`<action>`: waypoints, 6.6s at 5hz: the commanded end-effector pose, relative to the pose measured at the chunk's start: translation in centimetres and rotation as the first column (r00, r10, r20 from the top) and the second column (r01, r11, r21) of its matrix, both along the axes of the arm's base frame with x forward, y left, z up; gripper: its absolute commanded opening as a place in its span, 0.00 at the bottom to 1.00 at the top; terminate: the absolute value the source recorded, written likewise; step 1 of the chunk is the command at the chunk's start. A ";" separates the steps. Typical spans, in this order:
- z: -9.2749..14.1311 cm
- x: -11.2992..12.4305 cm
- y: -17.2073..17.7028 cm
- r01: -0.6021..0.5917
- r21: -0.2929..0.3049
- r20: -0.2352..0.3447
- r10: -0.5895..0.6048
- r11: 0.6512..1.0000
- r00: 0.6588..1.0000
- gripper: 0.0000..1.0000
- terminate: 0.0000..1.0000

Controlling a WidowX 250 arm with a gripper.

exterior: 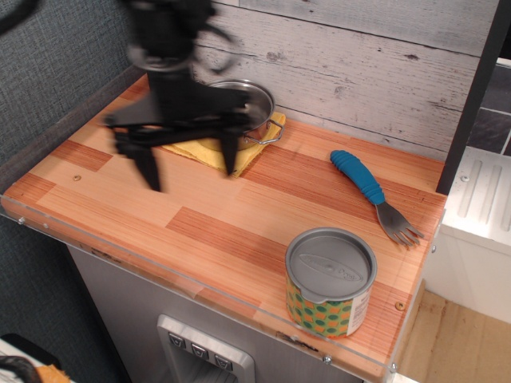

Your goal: Slide the checkered can so that it's closer to the silver pan, on the empty corner of the table.

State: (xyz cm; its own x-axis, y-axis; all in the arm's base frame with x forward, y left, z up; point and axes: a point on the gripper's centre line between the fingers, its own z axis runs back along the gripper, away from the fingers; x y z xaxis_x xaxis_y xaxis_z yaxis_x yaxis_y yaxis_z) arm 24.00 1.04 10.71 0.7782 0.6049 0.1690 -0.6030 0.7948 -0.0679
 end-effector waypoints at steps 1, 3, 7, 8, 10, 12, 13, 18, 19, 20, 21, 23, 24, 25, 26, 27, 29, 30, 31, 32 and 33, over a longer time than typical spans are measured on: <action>1.2 -1.3 -7.7 0.007 -0.187 -0.050 -0.017 0.982 0.999 1.00 0.00; 1.0 -2.3 -13.6 -0.027 -0.338 -0.145 -0.024 0.941 0.989 1.00 0.00; -3.0 -1.7 -13.5 -0.328 -0.287 -0.247 0.262 0.900 0.933 1.00 0.00; -4.1 -1.2 -11.4 -0.400 -0.280 -0.243 0.339 0.873 0.909 1.00 0.00; -3.7 0.0 -7.4 -0.450 -0.267 -0.218 0.402 0.852 0.889 1.00 0.00; -3.8 1.0 -2.9 -0.506 -0.249 -0.192 0.470 0.826 0.861 1.00 0.00; -3.9 1.5 -0.3 -0.506 -0.203 -0.174 0.477 0.838 0.861 1.00 0.00; -4.1 1.7 11.1 -0.644 -0.119 -0.107 0.635 0.756 0.765 1.00 0.00; -4.0 1.9 12.7 -0.673 -0.120 -0.104 0.665 0.730 0.740 1.00 0.00; -3.7 2.2 13.6 -0.683 -0.110 -0.096 0.676 0.722 0.731 1.00 0.00; -3.4 2.6 14.3 -0.686 -0.095 -0.084 0.681 0.721 0.728 1.00 0.00; -2.6 2.6 14.1 -0.672 -0.072 -0.059 0.670 0.737 0.740 1.00 0.00; -1.6 2.8 12.6 -0.649 -0.085 -0.043 0.648 0.756 0.760 1.00 0.00; -0.8 3.0 11.4 -0.624 -0.100 -0.031 0.624 0.775 0.781 1.00 0.00; 0.6 3.4 9.7 -0.573 -0.107 -0.010 0.576 0.812 0.818 1.00 0.00; 2.2 3.8 8.3 -0.497 -0.073 0.007 0.498 0.865 0.867 1.00 0.00; 3.7 2.4 6.7 -0.143 0.028 -0.043 0.144 0.989 0.989 1.00 0.00; 4.4 0.6 6.9 -0.004 -0.008 -0.075 0.003 1.000 0.997 1.00 0.00; 5.0 -0.8 6.8 0.144 -0.005 -0.120 -0.143 0.990 0.982 1.00 0.00; 5.5 0.2 5.2 0.319 0.030 -0.089 -0.315 0.947 0.945 1.00 0.00; 6.1 1.4 3.0 0.477 0.042 -0.051 -0.474 0.878 0.879 1.00 0.00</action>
